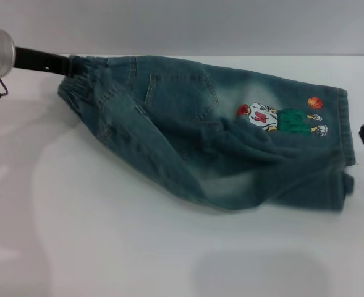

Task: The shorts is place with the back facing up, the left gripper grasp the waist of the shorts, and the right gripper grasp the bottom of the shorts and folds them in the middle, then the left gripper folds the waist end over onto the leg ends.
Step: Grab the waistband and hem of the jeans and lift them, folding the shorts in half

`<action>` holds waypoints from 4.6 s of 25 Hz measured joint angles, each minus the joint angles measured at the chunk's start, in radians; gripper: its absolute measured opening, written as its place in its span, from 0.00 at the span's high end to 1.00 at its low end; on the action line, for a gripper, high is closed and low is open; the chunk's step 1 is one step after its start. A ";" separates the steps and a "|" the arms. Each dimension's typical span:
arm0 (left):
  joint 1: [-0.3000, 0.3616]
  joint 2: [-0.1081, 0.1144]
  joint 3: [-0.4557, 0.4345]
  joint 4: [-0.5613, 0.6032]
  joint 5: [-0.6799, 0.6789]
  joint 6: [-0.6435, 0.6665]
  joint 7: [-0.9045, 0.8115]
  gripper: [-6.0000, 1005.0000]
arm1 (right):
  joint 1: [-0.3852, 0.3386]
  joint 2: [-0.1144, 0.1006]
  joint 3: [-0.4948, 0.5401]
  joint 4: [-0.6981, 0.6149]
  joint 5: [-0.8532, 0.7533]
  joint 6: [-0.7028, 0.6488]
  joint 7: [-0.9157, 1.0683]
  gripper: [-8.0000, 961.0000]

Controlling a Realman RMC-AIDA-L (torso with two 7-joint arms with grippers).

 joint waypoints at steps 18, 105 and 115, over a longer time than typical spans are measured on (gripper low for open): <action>0.013 -0.003 -0.028 -0.003 -0.063 -0.071 0.006 0.95 | 0.008 0.015 0.032 0.128 0.048 0.161 -0.061 0.92; 0.007 -0.005 -0.025 -0.029 -0.062 -0.079 0.023 0.95 | 0.208 0.020 -0.329 0.400 -0.263 0.307 0.464 0.68; 0.006 -0.005 -0.025 -0.033 -0.063 -0.098 0.027 0.95 | 0.149 0.018 -0.323 0.295 -0.168 0.218 0.411 0.90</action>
